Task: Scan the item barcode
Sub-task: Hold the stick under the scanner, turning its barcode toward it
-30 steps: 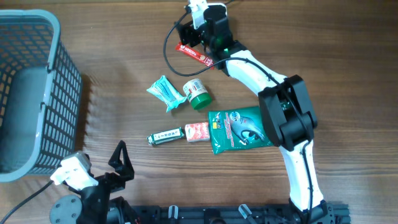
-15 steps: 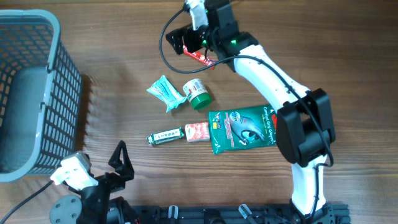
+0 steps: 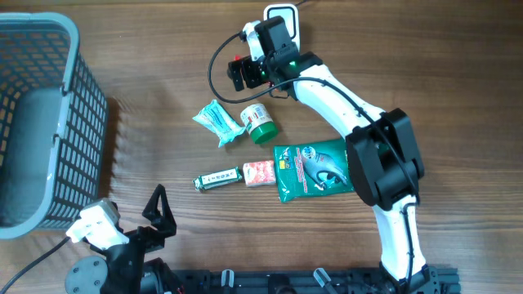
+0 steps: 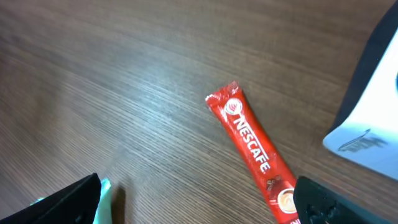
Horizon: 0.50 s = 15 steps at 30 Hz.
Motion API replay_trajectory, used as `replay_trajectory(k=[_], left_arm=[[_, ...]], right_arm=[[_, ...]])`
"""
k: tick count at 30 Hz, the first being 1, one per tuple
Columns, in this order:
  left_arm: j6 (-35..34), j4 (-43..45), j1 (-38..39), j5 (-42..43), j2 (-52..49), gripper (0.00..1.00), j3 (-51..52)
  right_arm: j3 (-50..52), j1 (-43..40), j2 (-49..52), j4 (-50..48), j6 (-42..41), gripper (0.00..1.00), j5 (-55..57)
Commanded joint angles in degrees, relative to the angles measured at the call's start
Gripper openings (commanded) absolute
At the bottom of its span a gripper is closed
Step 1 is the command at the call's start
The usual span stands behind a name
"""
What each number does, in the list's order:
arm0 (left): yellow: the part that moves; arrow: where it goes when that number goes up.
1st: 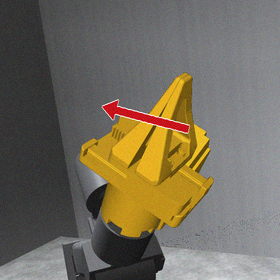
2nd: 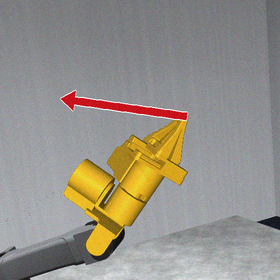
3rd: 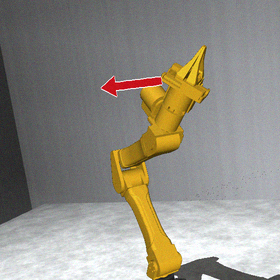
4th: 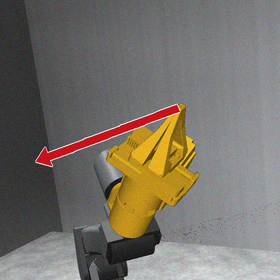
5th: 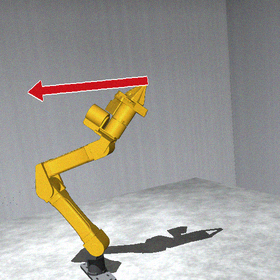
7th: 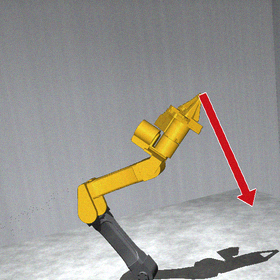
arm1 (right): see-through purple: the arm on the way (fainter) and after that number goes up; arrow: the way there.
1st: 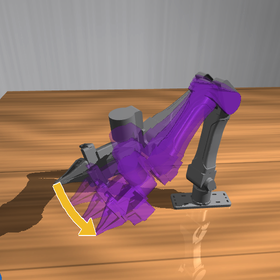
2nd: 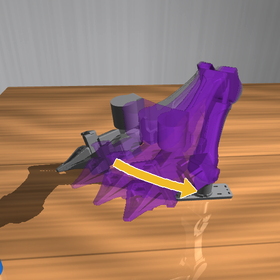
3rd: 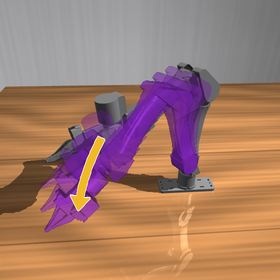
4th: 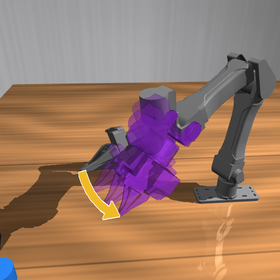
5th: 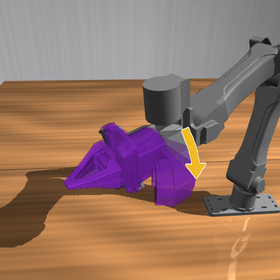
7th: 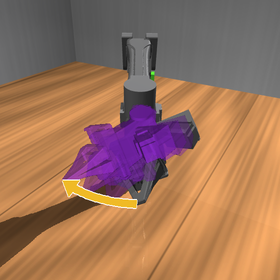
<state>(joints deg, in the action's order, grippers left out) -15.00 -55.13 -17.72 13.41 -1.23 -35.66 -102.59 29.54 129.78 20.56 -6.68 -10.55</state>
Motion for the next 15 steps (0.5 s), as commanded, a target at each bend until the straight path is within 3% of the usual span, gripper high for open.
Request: replay_trajectory(k=[1, 13, 15], left_arm=[[-0.5, 0.2, 0.3, 0.0, 0.0, 1.0, 0.2], [-0.5, 0.2, 0.3, 0.0, 0.0, 1.0, 0.2], [-0.5, 0.2, 0.3, 0.0, 0.0, 1.0, 0.2]], right_arm=[[-0.4, -0.2, 2.5, -1.1, -0.9, 0.99, 0.4], [-0.4, -4.0, 10.9, -9.5, 2.4, 0.99, 6.3], [-0.4, -5.1, 11.4, -7.5, 2.4, 0.87, 3.0]])
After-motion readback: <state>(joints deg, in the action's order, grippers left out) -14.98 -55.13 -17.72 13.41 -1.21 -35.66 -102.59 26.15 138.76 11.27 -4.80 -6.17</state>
